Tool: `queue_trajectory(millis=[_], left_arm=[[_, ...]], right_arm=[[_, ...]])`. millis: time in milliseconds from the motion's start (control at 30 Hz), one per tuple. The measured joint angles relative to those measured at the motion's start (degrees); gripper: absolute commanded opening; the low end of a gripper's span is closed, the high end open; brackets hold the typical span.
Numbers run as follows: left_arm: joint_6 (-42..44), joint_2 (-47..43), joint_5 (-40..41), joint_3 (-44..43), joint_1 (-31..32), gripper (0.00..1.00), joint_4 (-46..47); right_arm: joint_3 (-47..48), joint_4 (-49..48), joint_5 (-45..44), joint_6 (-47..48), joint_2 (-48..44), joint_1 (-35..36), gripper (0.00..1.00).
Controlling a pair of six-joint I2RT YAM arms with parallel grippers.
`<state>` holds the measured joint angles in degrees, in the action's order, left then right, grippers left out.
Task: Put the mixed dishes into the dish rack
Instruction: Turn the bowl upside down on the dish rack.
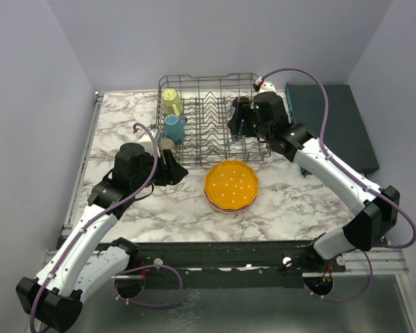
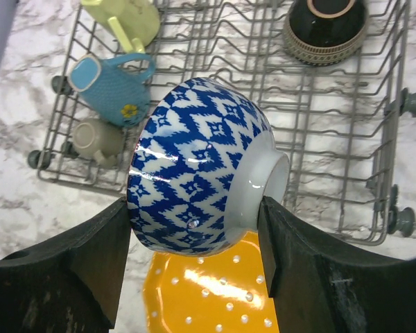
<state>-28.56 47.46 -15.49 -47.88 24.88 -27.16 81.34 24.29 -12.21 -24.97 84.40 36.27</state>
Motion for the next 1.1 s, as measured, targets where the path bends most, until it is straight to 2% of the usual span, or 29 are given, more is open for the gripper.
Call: queue_trajectory(millis=[767, 1100], left_arm=[[1.8, -3.9, 0.6, 1.8, 0.0, 0.55, -1.5], [1.9, -5.2, 1.7, 1.8, 0.0, 0.55, -1.6]], right_arm=[[17.2, 6.5, -13.5, 14.9, 25.5, 0.0, 0.37], [21.6, 8.2, -19.5, 19.6, 31.8, 0.0, 0.38]])
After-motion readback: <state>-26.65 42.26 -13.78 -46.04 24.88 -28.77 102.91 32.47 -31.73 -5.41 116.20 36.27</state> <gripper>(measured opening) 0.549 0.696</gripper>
